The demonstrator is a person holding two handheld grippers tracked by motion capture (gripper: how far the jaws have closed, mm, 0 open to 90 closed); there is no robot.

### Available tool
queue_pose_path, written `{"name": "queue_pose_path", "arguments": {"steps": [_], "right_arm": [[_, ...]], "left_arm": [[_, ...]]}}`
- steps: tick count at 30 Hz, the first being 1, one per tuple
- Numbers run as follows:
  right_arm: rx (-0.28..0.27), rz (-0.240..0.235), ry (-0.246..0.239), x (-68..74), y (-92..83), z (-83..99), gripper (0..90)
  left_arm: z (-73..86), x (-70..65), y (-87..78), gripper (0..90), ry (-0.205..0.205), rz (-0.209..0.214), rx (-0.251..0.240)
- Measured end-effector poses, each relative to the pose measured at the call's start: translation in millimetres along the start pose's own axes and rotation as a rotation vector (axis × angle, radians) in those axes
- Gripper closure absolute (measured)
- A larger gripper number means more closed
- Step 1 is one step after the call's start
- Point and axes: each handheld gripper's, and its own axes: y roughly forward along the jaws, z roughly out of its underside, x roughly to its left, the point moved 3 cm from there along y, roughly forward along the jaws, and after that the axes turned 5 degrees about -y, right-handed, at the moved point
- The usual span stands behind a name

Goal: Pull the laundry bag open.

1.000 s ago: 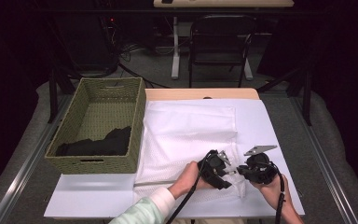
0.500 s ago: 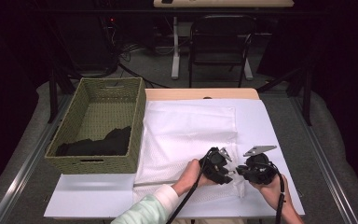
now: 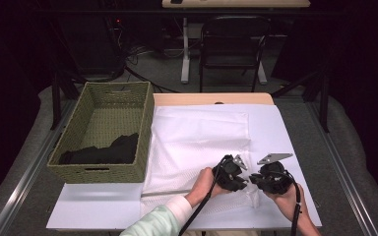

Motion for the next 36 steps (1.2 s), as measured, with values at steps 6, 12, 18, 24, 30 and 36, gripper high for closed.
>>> {"name": "queue_pose_path", "arguments": {"steps": [6,12,18,24,30,36], "right_arm": [[-0.007,-0.002,-0.006,0.7,0.0,-0.6,84.7],[-0.003,-0.015,-0.004,2.3,1.3,-1.0,84.7],[0.003,-0.020,0.007,-0.4,2.5,0.3,83.4],[0.010,-0.033,0.025,-1.2,3.7,1.4,83.3],[-0.017,-0.042,0.027,0.2,-0.1,-0.9,85.1],[-0.023,-0.047,0.015,0.7,0.0,-1.4,85.2]], "left_arm": [[-0.7,-2.5,0.6,79.6,0.002,-0.001,0.001],[-0.3,-2.8,6.9,80.9,-0.015,0.009,0.006],[0.7,-1.8,6.4,85.3,-0.037,0.012,0.004],[3.4,-1.1,6.3,85.5,-0.048,0.012,0.003],[2.8,-0.9,3.3,79.7,-0.042,0.032,-0.021],[3.0,-0.3,5.0,83.5,-0.056,0.017,-0.036]]}}
